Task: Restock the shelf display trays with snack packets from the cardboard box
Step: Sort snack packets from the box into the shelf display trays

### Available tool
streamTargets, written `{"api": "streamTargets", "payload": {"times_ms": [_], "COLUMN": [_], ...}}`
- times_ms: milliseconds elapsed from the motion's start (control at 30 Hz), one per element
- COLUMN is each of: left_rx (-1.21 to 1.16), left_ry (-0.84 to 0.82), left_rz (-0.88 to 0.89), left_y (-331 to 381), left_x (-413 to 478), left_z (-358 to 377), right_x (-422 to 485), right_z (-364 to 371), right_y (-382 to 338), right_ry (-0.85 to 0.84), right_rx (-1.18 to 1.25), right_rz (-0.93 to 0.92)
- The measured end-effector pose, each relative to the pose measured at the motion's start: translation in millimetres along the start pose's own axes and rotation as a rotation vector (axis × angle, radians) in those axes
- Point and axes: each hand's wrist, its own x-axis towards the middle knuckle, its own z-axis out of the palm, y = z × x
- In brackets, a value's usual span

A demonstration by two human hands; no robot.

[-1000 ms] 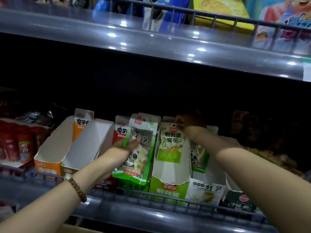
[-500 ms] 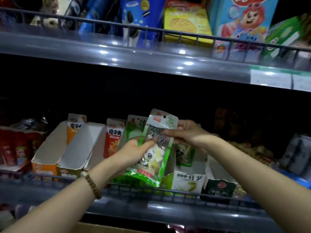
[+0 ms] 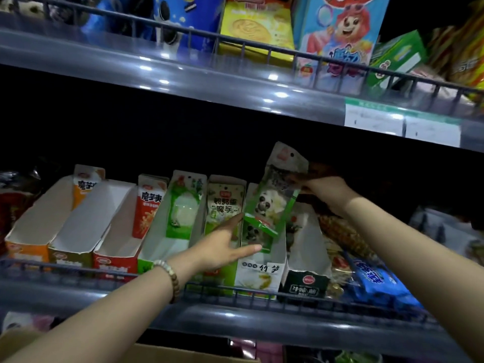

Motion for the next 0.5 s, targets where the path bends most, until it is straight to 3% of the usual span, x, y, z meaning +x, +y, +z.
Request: {"api": "streamTargets", "payload": {"times_ms": [200,500], "left_rx": [-0.071,-0.114], "left_ry": [-0.03,-0.026], "left_rz": [0.009,-0.003], "left_y": [-12,-19], "left_x": [-1,1], "left_z": [3,6], "right_x": [27,32], "right_z": [28,37], "right_y": [16,52], "right_ry": [-0.064,0.048], "right_rx": [-0.465,-0.468], "right_rz": [-0.169,-0.127]}}
